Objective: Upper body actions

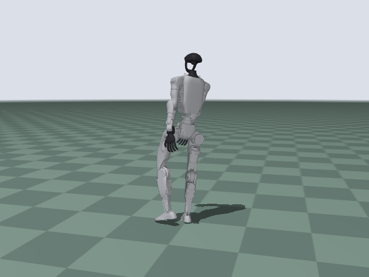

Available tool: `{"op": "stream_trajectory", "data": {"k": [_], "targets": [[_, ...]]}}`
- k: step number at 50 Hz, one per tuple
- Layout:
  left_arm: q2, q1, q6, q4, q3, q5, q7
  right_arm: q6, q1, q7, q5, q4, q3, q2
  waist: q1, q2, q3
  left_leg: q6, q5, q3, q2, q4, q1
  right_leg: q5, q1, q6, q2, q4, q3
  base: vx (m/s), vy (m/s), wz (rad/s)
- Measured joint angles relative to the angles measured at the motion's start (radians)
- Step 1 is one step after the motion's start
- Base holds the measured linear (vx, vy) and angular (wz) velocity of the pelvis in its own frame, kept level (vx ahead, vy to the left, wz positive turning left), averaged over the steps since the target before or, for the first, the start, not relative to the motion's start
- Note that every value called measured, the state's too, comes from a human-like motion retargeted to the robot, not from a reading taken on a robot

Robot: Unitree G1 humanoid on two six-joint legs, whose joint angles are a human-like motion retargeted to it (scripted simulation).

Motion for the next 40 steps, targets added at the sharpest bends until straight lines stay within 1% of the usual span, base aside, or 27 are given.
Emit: {"op": "stream_trajectory", "data": {"k": [2, 3, 5, 8, 10, 13, 15, 17, 18, 20, 22, 23, 24, 25, 27, 28, 30, 32, 35, 37, 40], "targets": [[0.006, -0.015, 0.003, -0.004, -0.007, -0.001, -0.001, 0.009, 0.048, -0.011, -0.012, 0.015, -0.002, -0.004, -0.051, 0.023, -0.019, 0.01, -0.124, 0.052, -0.037, -0.215, 0.104, -0.011, 0.001, 0.009, 0.025, 0.0, -0.029, -0.09, 0.22, 0.66], [0.01, -0.022, 0.004, -0.004, -0.011, 0.001, -0.001, 0.009, 0.069, -0.014, -0.023, 0.015, -0.005, -0.01, -0.075, 0.038, -0.03, 0.005, -0.142, 0.087, -0.041, -0.303, 0.139, -0.016, 0.001, 0.014, 0.04, -0.002, -0.045, -0.12, 0.26, 0.79], [0.012, -0.039, 0.004, -0.001, -0.022, 0.002, 0.005, 0.003, 0.111, -0.014, -0.065, 0.008, -0.021, -0.03, -0.123, 0.051, -0.056, 0.024, -0.141, 0.071, -0.069, -0.421, 0.162, -0.029, -0.005, 0.028, 0.044, -0.004, -0.082, -0.12, 0.28, 0.99], [0.009, -0.078, 0.003, 0.007, -0.034, -0.01, 0.017, -0.009, 0.17, -0.024, -0.131, -0.017, -0.055, -0.07, -0.189, 0.052, -0.099, 0.047, -0.138, 0.003, -0.085, -0.436, 0.098, -0.046, -0.033, 0.057, 0.02, 0.005, -0.147, -0.18, 0.34, 1.14], [0.011, -0.126, -0.001, 0.019, -0.04, -0.029, 0.023, -0.017, 0.206, -0.05, -0.153, -0.033, -0.083, -0.098, -0.209, 0.046, -0.088, 0.072, -0.163, -0.032, -0.088, -0.398, 0.065, -0.058, -0.039, 0.072, 0.001, 0.026, -0.18, -0.25, 0.26, 0.73], [0.023, -0.203, -0.007, 0.043, -0.07, -0.054, 0.015, -0.022, 0.244, -0.091, -0.146, -0.013, -0.124, -0.139, -0.168, 0.009, -0.016, 0.101, -0.195, -0.026, -0.106, -0.359, 0.084, -0.062, -0.038, 0.064, -0.035, 0.103, -0.164, -0.24, 0.22, -0.14], [0.025, -0.236, -0.017, 0.066, -0.124, -0.083, 0.012, -0.01, 0.266, -0.092, -0.164, 0.019, -0.162, -0.158, -0.136, -0.007, 0.019, 0.109, -0.212, -0.034, -0.117, -0.349, 0.112, -0.009, -0.052, 0.043, -0.057, 0.183, -0.149, -0.14, 0.18, -0.48], [0.017, -0.246, -0.04, 0.091, -0.195, -0.111, 0.026, 0.0, 0.301, -0.068, -0.219, 0.031, -0.183, -0.165, -0.126, 0.01, 0.018, 0.105, -0.224, -0.014, -0.089, -0.338, 0.116, 0.128, -0.151, 0.001, -0.088, 0.379, -0.124, -0.09, 0.18, -0.68], [0.01, -0.247, -0.058, 0.103, -0.237, -0.12, 0.044, -0.006, 0.319, -0.059, -0.257, 0.035, -0.19, -0.169, -0.138, 0.026, 0.008, 0.101, -0.227, -0.001, -0.066, -0.333, 0.108, 0.166, -0.24, -0.035, -0.111, 0.53, -0.113, -0.05, 0.21, -0.36], [-0.018, -0.255, -0.09, 0.109, -0.333, -0.123, 0.075, -0.038, 0.363, -0.074, -0.325, 0.045, -0.189, -0.182, -0.22, 0.064, 0.031, 0.099, -0.227, -0.006, -0.025, -0.314, 0.117, 0.137, -0.367, -0.087, -0.151, 0.828, -0.119, -0.03, 0.23, 0.14], [-0.035, -0.33, -0.072, 0.079, -0.4, -0.138, 0.09, -0.047, 0.39, -0.121, -0.371, 0.08, -0.187, -0.215, -0.295, 0.092, 0.107, 0.109, -0.231, -0.003, -0.006, -0.298, 0.148, 0.084, -0.482, -0.136, -0.214, 1.105, -0.115, -0.23, 0.34, 0.1], [-0.035, -0.382, -0.056, 0.045, -0.39, -0.149, 0.103, -0.036, 0.396, -0.148, -0.381, 0.107, -0.182, -0.238, -0.35, 0.099, 0.142, 0.117, -0.234, -0.013, -0.007, -0.29, 0.151, 0.058, -0.56, -0.152, -0.245, 1.233, -0.104, -0.36, 0.44, 0.45], [-0.035, -0.443, -0.059, 0.007, -0.348, -0.15, 0.128, -0.016, 0.405, -0.171, -0.386, 0.14, -0.181, -0.261, -0.404, 0.104, 0.177, 0.128, -0.237, -0.029, -0.009, -0.28, 0.152, 0.035, -0.642, -0.158, -0.269, 1.345, -0.089, -0.39, 0.51, 0.78], [-0.037, -0.509, -0.071, -0.035, -0.289, -0.145, 0.157, 0.008, 0.414, -0.191, -0.388, 0.176, -0.183, -0.285, -0.457, 0.108, 0.212, 0.141, -0.241, -0.048, -0.011, -0.271, 0.152, 0.013, -0.725, -0.158, -0.291, 1.447, -0.071, -0.35, 0.47, 1.08], [-0.022, -0.658, -0.11, -0.113, -0.212, -0.149, 0.222, 0.077, 0.456, -0.197, -0.386, 0.256, -0.206, -0.321, -0.544, 0.119, 0.275, 0.158, -0.246, -0.103, 0.004, -0.252, 0.16, -0.006, -0.876, -0.159, -0.314, 1.57, -0.068, -0.25, 0.34, 1.27], [-0.009, -0.731, -0.125, -0.154, -0.191, -0.148, 0.248, 0.119, 0.478, -0.193, -0.382, 0.295, -0.219, -0.339, -0.578, 0.125, 0.3, 0.165, -0.248, -0.125, 0.015, -0.243, 0.164, -0.008, -0.946, -0.159, -0.318, 1.602, -0.072, -0.12, 0.22, 1.08], [0.034, -0.85, -0.151, -0.232, -0.166, -0.118, 0.273, 0.199, 0.529, -0.19, -0.368, 0.363, -0.253, -0.369, -0.629, 0.141, 0.327, 0.17, -0.251, -0.155, 0.042, -0.224, 0.16, -0.004, -1.073, -0.159, -0.316, 1.616, -0.09, 0.02, 0.1, 0.71], [0.069, -0.945, -0.165, -0.283, -0.188, -0.086, 0.302, 0.24, 0.591, -0.198, -0.339, 0.407, -0.3, -0.391, -0.654, 0.173, 0.317, 0.172, -0.254, -0.172, 0.075, -0.2, 0.132, 0.008, -1.186, -0.159, -0.281, 1.582, -0.116, 0.16, -0.05, 0.28], [0.088, -1.038, -0.168, -0.339, -0.228, -0.059, 0.341, 0.249, 0.692, -0.212, -0.266, 0.413, -0.379, -0.394, -0.653, 0.216, 0.278, 0.176, -0.27, -0.183, 0.115, -0.159, 0.092, 0.012, -1.271, -0.159, -0.258, 1.518, -0.155, 0.17, -0.1, 0.01], [0.089, -1.086, -0.177, -0.364, -0.23, -0.059, 0.35, 0.229, 0.705, -0.228, -0.208, 0.413, -0.419, -0.386, -0.644, 0.219, 0.272, 0.187, -0.284, -0.176, 0.118, -0.14, 0.082, 0.023, -1.27, -0.159, -0.247, 1.483, -0.158, 0.0, -0.02, -0.24], [0.092, -1.117, -0.201, -0.396, -0.209, -0.08, 0.345, 0.192, 0.668, -0.231, -0.137, 0.405, -0.436, -0.375, -0.635, 0.208, 0.267, 0.193, -0.289, -0.163, 0.096, -0.146, 0.088, 0.045, -1.208, -0.159, -0.233, 1.447, -0.147, -0.04, 0.01, -0.46]]}}
